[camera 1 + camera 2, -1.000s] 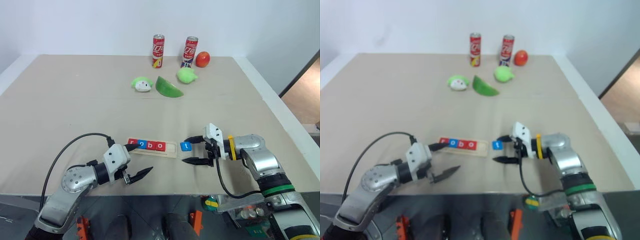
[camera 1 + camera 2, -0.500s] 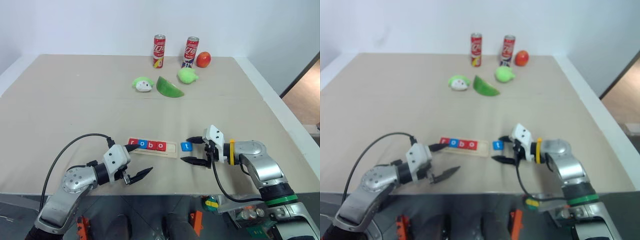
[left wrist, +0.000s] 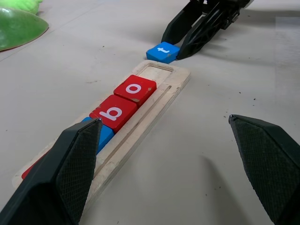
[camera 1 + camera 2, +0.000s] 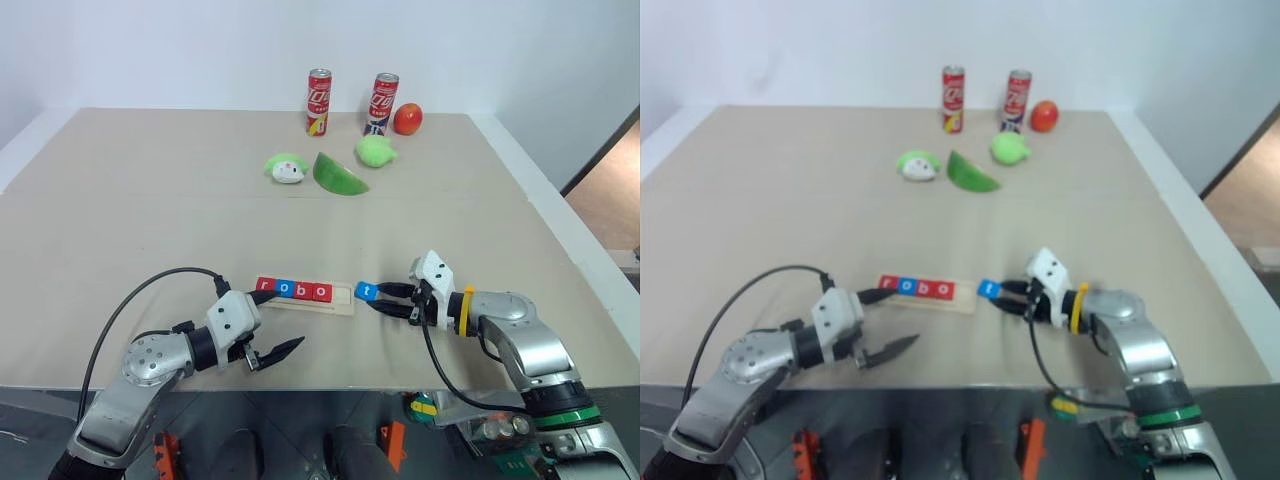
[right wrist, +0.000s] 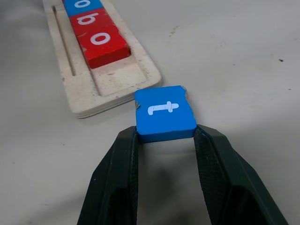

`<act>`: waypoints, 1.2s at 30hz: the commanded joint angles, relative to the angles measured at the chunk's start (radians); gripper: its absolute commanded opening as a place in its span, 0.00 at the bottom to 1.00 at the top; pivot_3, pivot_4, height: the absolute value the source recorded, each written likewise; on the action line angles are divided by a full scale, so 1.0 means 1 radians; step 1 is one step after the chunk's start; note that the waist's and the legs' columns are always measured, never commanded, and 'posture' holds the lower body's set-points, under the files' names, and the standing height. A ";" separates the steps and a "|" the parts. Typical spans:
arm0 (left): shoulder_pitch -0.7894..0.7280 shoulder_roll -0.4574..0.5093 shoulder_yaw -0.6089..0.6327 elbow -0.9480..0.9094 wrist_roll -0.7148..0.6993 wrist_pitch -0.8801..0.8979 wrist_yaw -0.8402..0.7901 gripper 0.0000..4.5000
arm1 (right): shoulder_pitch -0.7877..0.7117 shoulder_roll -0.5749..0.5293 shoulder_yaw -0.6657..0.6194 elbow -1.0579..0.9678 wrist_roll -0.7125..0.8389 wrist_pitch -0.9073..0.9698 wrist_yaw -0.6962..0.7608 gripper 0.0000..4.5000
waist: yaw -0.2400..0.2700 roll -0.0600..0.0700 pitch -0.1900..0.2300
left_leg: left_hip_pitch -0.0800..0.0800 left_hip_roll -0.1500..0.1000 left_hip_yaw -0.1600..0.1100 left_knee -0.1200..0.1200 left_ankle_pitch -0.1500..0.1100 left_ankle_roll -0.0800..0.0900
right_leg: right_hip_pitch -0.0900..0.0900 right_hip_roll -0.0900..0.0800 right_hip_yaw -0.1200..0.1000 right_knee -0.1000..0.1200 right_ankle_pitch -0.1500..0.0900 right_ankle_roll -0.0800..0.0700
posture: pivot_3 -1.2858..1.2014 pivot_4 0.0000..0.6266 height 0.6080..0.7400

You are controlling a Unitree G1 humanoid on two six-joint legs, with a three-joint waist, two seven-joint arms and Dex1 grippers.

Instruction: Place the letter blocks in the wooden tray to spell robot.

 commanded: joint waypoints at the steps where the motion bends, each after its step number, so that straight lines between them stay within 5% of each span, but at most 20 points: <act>1: -0.008 0.003 0.010 -0.003 -0.003 -0.019 -0.004 1.00 | 0.007 -0.012 -0.029 -0.050 0.021 0.007 -0.009 0.26 | 0.000 0.000 0.000 | 0.000 0.000 0.000 0.000 0.000 0.000 | 0.000 0.000 0.000 0.000 0.000 0.000 | 0.52 0.24 1.00; 18: 0.015 -0.007 0.019 -0.014 0.005 -0.016 0.023 1.00 | -0.199 -0.036 0.034 -0.013 0.029 -0.003 0.084 0.26 | 0.002 0.000 0.000 | 0.000 0.001 0.000 0.000 0.000 0.000 | -0.001 0.001 0.000 0.000 0.000 0.000 | 0.52 0.24 1.00; 36: 0.047 -0.007 0.023 -0.044 0.004 -0.009 0.062 1.00 | -0.237 0.001 0.155 0.109 -0.055 -0.105 0.193 0.26 | 0.005 0.000 0.000 | -0.001 0.001 0.000 0.000 0.000 0.000 | -0.001 0.001 -0.001 0.000 0.000 -0.001 | 0.52 0.24 1.00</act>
